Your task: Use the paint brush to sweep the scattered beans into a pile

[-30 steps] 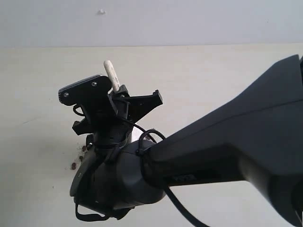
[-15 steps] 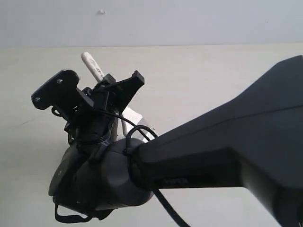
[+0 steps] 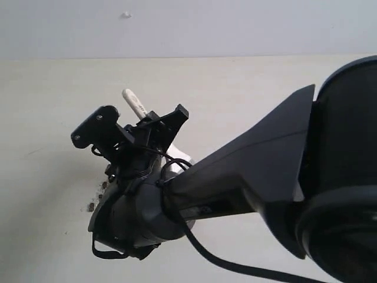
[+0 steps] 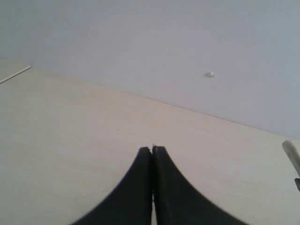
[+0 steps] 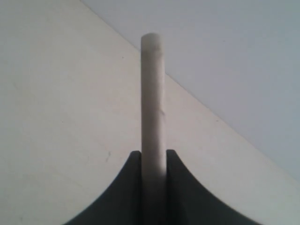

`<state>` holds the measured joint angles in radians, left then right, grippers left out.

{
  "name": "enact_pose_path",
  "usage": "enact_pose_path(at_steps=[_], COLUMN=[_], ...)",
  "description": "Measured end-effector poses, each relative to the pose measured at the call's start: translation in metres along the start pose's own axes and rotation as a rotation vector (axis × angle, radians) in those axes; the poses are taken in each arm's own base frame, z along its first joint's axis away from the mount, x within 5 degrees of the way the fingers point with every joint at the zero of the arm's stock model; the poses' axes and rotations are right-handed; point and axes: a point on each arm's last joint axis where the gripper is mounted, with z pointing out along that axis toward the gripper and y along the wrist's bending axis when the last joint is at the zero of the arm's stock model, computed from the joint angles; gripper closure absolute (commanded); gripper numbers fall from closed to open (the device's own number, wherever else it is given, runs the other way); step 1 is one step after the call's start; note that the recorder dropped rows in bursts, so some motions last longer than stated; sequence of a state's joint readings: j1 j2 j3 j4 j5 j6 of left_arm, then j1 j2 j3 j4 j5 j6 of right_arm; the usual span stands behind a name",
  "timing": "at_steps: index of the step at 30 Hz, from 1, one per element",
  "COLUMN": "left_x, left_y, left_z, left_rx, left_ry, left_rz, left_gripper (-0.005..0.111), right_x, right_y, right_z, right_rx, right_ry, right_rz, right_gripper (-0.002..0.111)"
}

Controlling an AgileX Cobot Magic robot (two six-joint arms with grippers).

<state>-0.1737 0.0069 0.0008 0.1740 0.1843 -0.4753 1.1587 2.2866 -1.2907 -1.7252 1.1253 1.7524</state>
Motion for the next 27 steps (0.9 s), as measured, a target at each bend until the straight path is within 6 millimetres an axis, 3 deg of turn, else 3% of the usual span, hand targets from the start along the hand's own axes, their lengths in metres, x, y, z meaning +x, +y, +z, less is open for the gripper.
enact_pose_path(at_steps=[13,23,26,27], left_x=[0.0,0.0,0.0,0.0], left_y=[0.0,0.0,0.0,0.0], left_z=[0.0,0.0,0.0,0.0], left_rx=[0.0,0.0,0.0,0.0], left_ry=[0.0,0.0,0.0,0.0], left_rz=[0.0,0.0,0.0,0.0], left_gripper=[0.107,0.107,0.107,0.107], right_x=[-0.036,-0.062,-0.056,-0.049], right_y=[0.007,-0.004,-0.009,-0.013], right_z=[-0.001,-0.039,-0.025,-0.011], right_rx=[-0.098,0.018,0.045,0.068], right_ry=[-0.048,-0.148,-0.122,-0.097], right_rz=[0.141,0.002,0.001,0.009], right_gripper=[0.108,0.108,0.108,0.108])
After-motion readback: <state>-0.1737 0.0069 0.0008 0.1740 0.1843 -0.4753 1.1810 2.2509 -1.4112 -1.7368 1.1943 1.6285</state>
